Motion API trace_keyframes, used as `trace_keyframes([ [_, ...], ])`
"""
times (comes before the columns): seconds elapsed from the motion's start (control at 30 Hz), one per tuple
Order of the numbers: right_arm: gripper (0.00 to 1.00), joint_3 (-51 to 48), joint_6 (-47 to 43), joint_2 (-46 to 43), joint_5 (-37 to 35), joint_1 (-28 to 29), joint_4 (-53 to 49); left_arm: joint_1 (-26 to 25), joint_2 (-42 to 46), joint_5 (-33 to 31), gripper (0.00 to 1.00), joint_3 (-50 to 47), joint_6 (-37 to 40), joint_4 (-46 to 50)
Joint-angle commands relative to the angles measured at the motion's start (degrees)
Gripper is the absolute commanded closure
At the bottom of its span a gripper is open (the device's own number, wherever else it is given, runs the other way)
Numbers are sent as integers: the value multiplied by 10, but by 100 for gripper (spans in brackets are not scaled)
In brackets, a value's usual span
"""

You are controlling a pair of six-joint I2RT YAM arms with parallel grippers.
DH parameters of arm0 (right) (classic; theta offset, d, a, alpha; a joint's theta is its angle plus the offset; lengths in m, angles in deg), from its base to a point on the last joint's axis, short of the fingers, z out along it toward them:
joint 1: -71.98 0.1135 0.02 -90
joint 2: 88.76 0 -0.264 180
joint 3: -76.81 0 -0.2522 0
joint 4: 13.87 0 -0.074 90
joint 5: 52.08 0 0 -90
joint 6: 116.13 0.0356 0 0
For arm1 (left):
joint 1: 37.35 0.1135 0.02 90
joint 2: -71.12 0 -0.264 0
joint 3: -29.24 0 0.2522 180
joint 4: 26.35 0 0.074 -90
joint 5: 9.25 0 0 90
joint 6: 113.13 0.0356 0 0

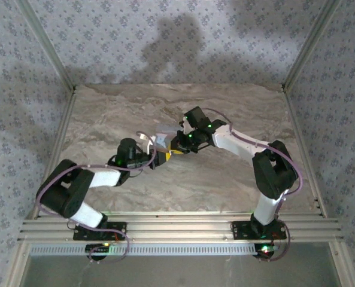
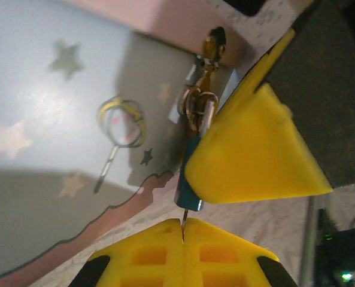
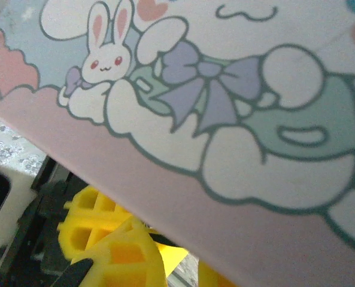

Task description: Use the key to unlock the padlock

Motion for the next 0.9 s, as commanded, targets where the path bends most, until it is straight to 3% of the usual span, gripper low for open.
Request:
trace_keyframes([
  [0.0,100,-5,6,28,36,29,-28,-23,39,-36,100,35,68,-59],
  [0.13,100,-19,18,29,48,32,-2,15,-29,57,100,40,-57,-194],
  [0.27,100,-37,32,18,49,34,25,32,-126,103,100,51,-211,-374],
  [0.3,100,-41,34,17,50,33,30,31,-138,107,100,60,-231,-375],
  [0.47,100,-74,48,10,41,32,54,11,-139,96,100,60,-209,-369],
  [0.6,100,-85,51,8,24,30,59,-4,-118,64,100,43,-108,-270],
  [0.7,90,-98,55,6,5,28,66,-22,-122,36,100,32,-38,-215],
  [0.87,75,-127,62,-10,-40,27,78,-30,-174,5,100,6,-33,-272],
])
